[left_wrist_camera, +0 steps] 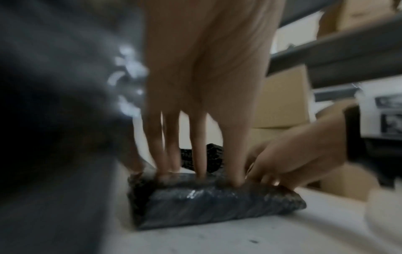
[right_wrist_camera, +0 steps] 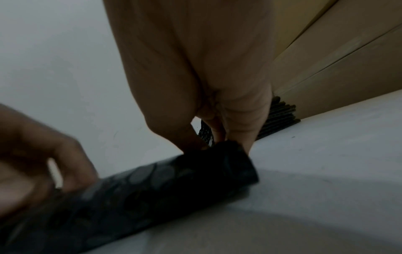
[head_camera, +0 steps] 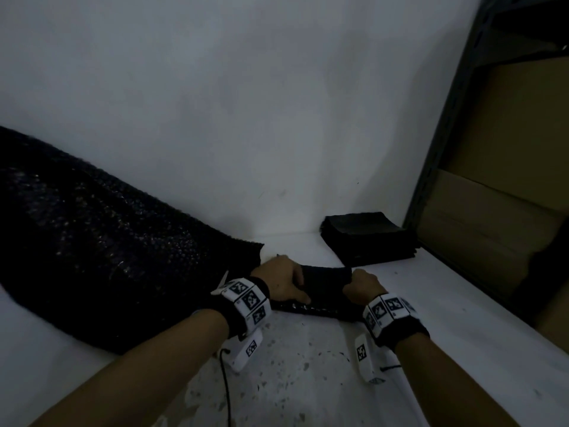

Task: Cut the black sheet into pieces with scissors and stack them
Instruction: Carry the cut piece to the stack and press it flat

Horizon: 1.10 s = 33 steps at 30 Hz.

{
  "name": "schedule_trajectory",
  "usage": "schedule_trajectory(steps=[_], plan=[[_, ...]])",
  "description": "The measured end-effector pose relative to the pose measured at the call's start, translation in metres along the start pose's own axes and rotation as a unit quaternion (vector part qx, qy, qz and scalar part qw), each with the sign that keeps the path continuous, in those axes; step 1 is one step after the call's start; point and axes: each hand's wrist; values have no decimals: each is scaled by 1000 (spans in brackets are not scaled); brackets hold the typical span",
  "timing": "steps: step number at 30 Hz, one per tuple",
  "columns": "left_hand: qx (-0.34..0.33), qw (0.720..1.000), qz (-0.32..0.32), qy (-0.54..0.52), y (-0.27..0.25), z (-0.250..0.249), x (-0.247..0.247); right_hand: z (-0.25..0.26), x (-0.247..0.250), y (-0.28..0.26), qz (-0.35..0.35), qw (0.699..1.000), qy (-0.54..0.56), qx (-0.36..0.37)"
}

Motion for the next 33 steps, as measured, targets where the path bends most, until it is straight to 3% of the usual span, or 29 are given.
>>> schedule_trajectory(steps=[3,10,14,19,22,23,24,26,27,30,33], plan=[[-8,996,90,3,2,2,-6,4,0,-3,-11,1000,-25,7],[-10,992,97,77,4,-2,-13,4,-2,-15,-52,988,-141,21],[-8,991,87,103,6,-4,-14,11,13,-18,51,988,-140,29],[-23,992,70,101,6,-5,-19,10,9,-13,82,996,8,-29],[-24,994,46,93,5,-2,-26,6,9,-17,-47,994,48,-86],[-21,996,37,84,5,0,-27,8,15,-27,-59,986,93,-128],[-11,997,33,73,8,3,-29,15,15,-28,-53,974,184,-120],[14,999,17,35,11,4,-28,15,20,-25,63,934,350,-32],[31,999,3,8,10,3,-26,17,27,-34,81,920,383,-14],[119,987,-55,-95,14,-1,-19,26,44,-42,65,890,450,40],[204,947,-64,-240,19,-13,-7,28,59,-41,52,874,476,82]])
Point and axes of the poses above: each hand's wrist, its own y-axis towards the middle knuckle, its own x-axis out of the back of the hand, z = x × y, and after that the axes turned 1 degree about x, right-handed
